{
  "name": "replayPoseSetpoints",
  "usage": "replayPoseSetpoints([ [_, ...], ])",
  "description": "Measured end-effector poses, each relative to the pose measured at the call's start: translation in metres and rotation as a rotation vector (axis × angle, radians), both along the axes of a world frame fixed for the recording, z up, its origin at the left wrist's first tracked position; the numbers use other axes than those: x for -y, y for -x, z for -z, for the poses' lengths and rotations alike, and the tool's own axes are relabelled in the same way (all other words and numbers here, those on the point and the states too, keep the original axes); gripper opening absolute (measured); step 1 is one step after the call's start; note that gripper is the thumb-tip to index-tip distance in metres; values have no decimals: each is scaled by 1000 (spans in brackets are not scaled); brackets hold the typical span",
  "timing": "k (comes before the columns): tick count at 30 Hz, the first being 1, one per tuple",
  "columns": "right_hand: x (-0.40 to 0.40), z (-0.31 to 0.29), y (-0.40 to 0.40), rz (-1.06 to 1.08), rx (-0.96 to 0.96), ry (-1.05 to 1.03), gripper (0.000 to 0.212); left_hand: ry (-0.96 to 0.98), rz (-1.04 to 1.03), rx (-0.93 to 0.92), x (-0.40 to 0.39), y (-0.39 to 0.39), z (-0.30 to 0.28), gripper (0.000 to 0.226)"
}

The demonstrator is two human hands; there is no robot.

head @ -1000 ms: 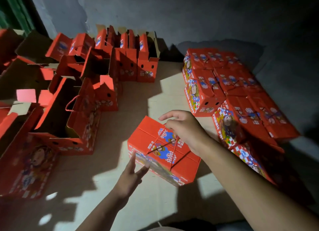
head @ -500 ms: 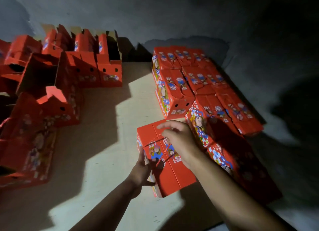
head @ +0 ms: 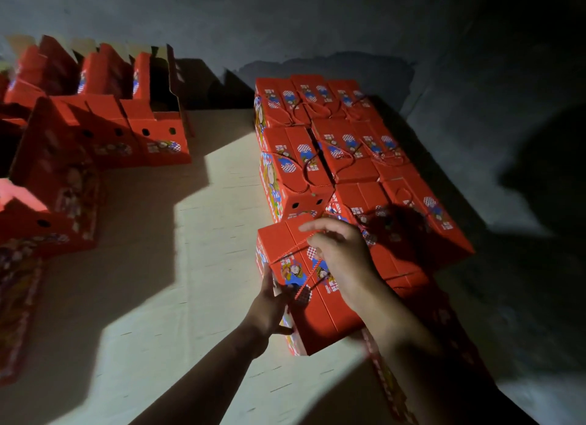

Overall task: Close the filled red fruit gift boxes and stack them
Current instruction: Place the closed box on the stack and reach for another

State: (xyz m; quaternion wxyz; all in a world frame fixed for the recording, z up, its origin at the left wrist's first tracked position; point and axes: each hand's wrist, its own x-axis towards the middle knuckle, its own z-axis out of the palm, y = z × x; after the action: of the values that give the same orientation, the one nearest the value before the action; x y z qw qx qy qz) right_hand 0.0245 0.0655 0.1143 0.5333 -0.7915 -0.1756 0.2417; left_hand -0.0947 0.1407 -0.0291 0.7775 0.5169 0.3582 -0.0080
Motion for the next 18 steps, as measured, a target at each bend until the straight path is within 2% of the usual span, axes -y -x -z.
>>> replayPoseSetpoints([
  [2,-1,0,-19,-4,-1,-10,30,-7,5,2,-3,-18,3,91],
  [10,-6,3,-81,38,-6,-38,30,-65,24,-35,-18,-84,4,70],
  [14,-4,12,-103,19,12,-29,30,-89,44,-52,-26,-101,8,74],
  [18,-10,28,-110,-75,115,57,29,-91,48,-50,-26,-99,13,80],
])
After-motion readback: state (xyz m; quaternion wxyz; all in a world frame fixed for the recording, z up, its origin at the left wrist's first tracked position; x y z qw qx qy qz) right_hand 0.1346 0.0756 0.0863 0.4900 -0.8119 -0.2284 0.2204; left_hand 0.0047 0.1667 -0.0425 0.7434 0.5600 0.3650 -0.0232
